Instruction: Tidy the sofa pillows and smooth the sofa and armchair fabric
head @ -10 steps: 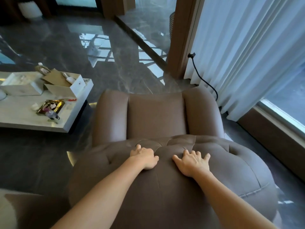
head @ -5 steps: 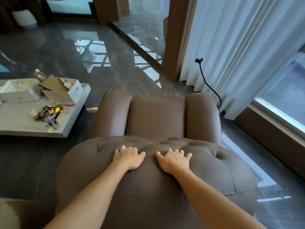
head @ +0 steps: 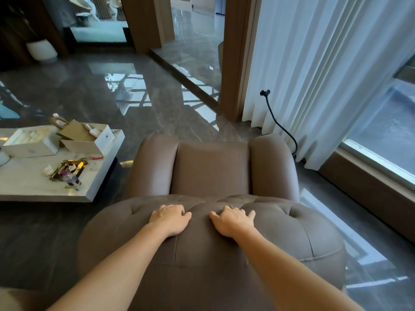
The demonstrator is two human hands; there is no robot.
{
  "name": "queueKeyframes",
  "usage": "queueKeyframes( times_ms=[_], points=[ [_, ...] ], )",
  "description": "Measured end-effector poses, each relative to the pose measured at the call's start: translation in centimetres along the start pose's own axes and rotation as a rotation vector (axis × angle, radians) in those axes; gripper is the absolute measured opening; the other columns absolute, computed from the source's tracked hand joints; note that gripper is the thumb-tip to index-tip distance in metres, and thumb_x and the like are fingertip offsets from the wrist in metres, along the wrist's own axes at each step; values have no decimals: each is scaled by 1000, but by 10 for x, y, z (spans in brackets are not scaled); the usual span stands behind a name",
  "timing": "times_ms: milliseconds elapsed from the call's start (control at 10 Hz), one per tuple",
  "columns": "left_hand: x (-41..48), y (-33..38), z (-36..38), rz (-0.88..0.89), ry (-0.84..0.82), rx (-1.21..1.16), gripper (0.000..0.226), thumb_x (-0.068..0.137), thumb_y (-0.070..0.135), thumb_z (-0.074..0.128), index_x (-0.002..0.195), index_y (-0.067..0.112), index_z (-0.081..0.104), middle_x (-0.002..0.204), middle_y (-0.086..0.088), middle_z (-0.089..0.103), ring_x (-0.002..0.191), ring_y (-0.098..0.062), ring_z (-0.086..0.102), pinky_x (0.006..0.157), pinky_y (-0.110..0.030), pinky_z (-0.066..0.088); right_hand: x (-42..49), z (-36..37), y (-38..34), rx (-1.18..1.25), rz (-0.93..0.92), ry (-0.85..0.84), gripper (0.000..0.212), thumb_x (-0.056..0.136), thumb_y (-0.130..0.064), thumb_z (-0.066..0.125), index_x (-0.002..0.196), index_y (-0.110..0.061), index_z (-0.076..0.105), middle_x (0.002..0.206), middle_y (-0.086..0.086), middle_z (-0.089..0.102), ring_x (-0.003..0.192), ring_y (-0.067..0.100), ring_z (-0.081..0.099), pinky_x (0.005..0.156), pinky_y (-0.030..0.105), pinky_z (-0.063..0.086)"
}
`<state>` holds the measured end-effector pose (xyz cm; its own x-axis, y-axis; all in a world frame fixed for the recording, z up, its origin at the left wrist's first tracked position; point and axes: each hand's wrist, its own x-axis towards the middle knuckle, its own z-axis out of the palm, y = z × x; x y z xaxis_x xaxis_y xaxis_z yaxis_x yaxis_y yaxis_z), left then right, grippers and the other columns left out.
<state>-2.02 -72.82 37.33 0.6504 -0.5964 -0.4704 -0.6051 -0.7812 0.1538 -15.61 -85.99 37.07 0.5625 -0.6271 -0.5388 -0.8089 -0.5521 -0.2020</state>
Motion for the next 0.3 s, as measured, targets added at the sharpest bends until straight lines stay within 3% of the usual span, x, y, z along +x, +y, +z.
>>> queueKeyframes(
  times_ms=[200,300],
  points=[
    [-2,15,-20,55,-105,96,43,95,49,38,106,19,66,120,-10,64,107,-30,58,91,-38,47,-9,-17,19,75,-58,9,50,89,-49,39,114,-13,63,122,12,64,113,34,56,97,44,38],
    [-2,41,-53,94,-161,113,52,98,45,40,113,3,66,118,-18,67,106,-35,64,74,-31,53,-10,-53,22,132,-5,-93,51,90,-44,47,124,-8,61,125,17,62,111,36,61,89,38,51]
  ],
)
